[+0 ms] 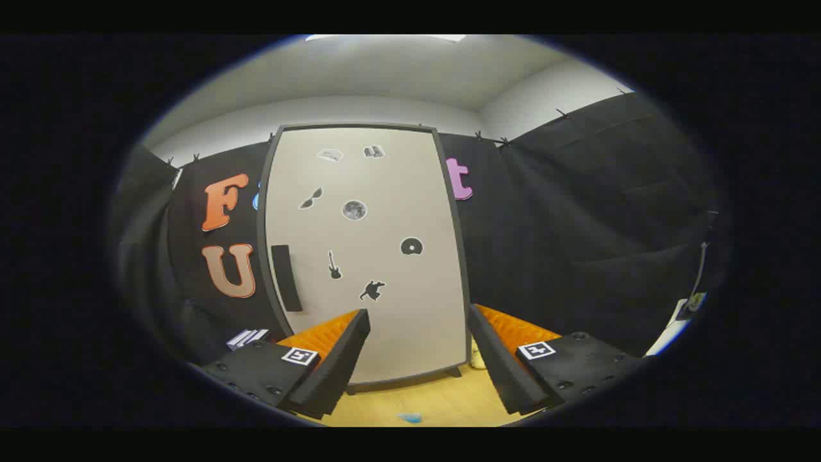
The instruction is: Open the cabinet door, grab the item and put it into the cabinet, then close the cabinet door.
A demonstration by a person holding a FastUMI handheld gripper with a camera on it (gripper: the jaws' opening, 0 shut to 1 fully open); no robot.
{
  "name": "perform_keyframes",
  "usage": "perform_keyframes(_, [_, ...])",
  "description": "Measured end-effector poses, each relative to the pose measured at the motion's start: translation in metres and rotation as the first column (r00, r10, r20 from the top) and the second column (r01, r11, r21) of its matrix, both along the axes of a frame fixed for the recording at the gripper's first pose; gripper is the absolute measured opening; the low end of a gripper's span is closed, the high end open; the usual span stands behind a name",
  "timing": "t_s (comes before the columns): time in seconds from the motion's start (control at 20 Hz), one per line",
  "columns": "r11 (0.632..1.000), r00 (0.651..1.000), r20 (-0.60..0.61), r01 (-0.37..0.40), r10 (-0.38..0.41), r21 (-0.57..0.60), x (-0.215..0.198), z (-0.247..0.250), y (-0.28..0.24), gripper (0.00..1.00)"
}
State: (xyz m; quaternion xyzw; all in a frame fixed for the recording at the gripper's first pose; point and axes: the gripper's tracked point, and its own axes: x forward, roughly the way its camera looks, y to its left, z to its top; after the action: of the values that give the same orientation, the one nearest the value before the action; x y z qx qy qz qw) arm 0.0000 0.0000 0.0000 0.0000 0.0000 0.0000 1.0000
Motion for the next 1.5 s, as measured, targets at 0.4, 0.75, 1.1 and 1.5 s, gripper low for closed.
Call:
perform_keyframes(0.4, [1.0, 1.0, -0.009, -0.003, 0.003, -0.002, -0.002, -0.003, 0.008, 0.98])
perform_keyframes(0.75, [1.0, 1.0, -0.014, -0.006, 0.006, -0.012, -0.002, -0.003, 0.015, 0.98])
perform_keyframes(1.1, [0.998, 0.998, -0.025, -0.055, 0.054, -0.018, 0.004, -0.001, 0.048, 0.98])
perform_keyframes(1.5, [0.981, 0.978, -0.094, -0.188, 0.184, -0.038, 0.036, -0.023, 0.133, 0.98])
